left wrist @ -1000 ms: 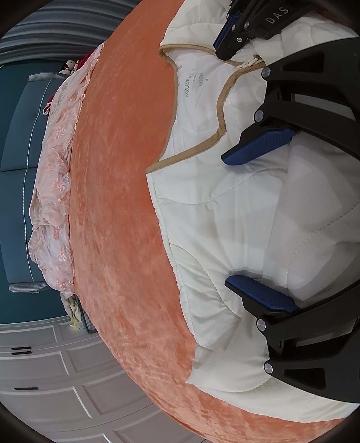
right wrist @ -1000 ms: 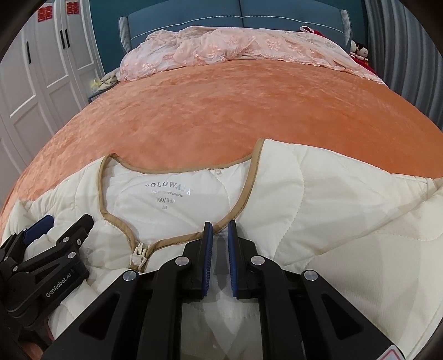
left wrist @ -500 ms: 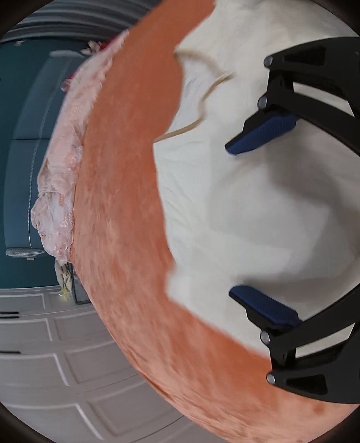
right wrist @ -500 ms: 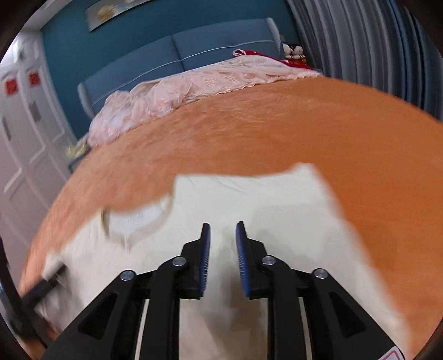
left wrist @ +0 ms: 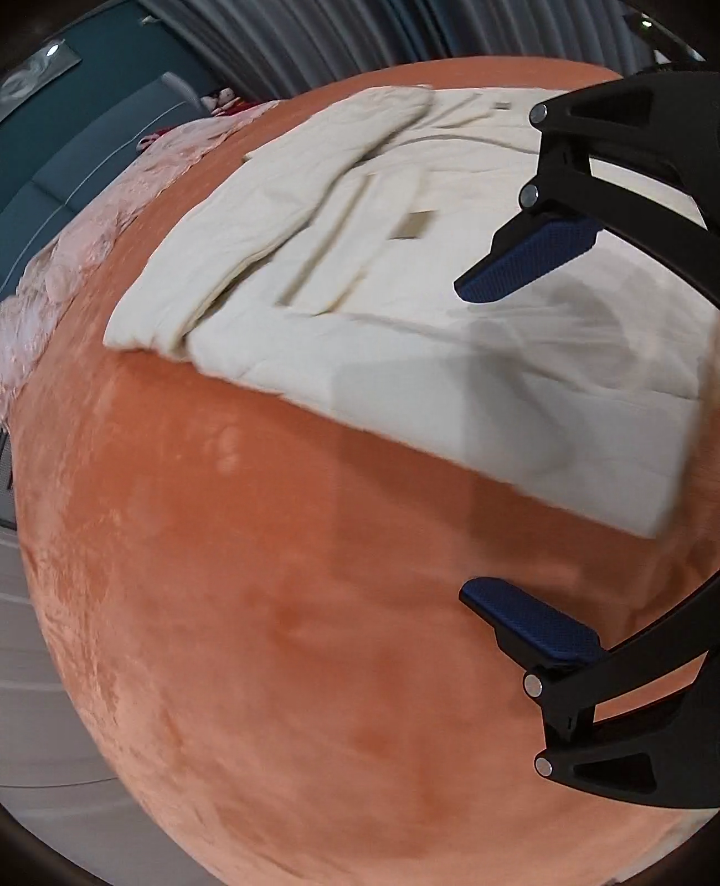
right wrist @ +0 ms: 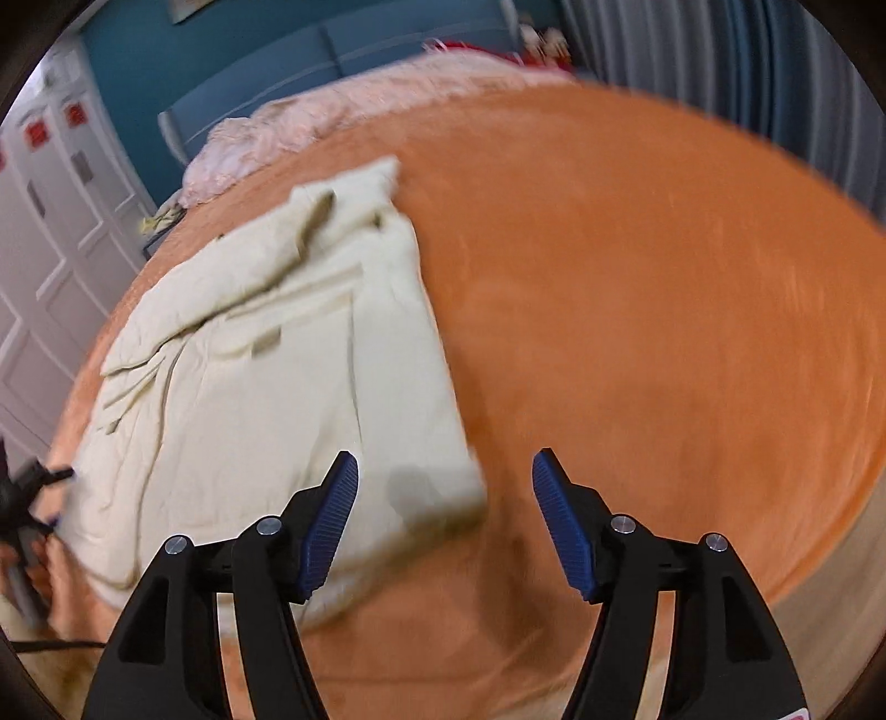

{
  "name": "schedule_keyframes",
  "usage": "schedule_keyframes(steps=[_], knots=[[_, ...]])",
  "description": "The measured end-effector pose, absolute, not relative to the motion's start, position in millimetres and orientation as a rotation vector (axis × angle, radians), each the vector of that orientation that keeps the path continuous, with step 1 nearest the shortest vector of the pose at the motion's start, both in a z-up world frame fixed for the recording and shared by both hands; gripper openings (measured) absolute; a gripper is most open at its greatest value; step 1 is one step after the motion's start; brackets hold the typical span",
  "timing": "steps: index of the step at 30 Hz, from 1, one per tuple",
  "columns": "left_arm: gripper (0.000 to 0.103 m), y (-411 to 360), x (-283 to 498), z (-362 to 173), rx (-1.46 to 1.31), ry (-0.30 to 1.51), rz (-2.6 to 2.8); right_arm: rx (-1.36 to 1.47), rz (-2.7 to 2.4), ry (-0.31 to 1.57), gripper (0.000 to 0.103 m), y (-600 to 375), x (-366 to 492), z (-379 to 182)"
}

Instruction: Fold large clothes

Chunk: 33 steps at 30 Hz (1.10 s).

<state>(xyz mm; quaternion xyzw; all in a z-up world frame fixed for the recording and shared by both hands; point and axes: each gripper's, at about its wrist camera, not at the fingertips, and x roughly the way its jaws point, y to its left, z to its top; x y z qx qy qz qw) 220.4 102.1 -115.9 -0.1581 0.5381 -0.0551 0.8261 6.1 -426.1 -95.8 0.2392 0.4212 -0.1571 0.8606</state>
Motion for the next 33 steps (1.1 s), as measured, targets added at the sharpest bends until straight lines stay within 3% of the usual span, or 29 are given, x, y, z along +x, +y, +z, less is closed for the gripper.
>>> schedule_keyframes(steps=[6,8,10,11,12,13,14,15,23,33], knots=[[0.097,78.7,206.3,-118.2,-0.263,1.142,-0.125,0.628,-0.318,0.920,0.065,-422.2,16.8,-122.6],[0.094,74.0,206.9,-118.9,-0.247,1.144,-0.102,0.600,-0.336,0.912,0.070,-412.8,22.6,-126.3],[0.078,78.1,201.4,-120.4,-0.228,1.150,-0.079,0.577,-0.324,0.914,0.070,-405.8,29.4,-124.9],[0.059,77.4,201.6,-118.2,-0.231,1.156,-0.089,0.574,-0.317,0.911,0.064,-400.7,32.3,-124.3],[0.034,78.5,199.9,-116.8,-0.238,1.164,-0.104,0.575,-0.301,0.909,0.052,-398.9,33.8,-123.0],[0.025,77.7,200.6,-113.0,-0.268,1.184,-0.151,0.582,-0.260,0.918,0.027,-396.1,37.2,-121.9],[0.018,77.2,199.8,-108.0,-0.265,1.178,-0.151,0.590,-0.240,0.923,0.018,-395.0,39.8,-120.7],[0.015,76.7,198.3,-103.2,-0.255,1.169,-0.157,0.582,-0.224,0.915,0.015,-390.8,40.1,-113.0],[0.008,109.0,145.1,-27.1,-0.219,1.048,-0.258,0.298,-0.026,0.823,0.011,-342.7,-8.4,-21.8],[0.008,182.4,11.2,-0.2,-0.170,1.139,-0.240,0.267,0.108,0.931,0.011,-284.8,-141.4,-8.9]])
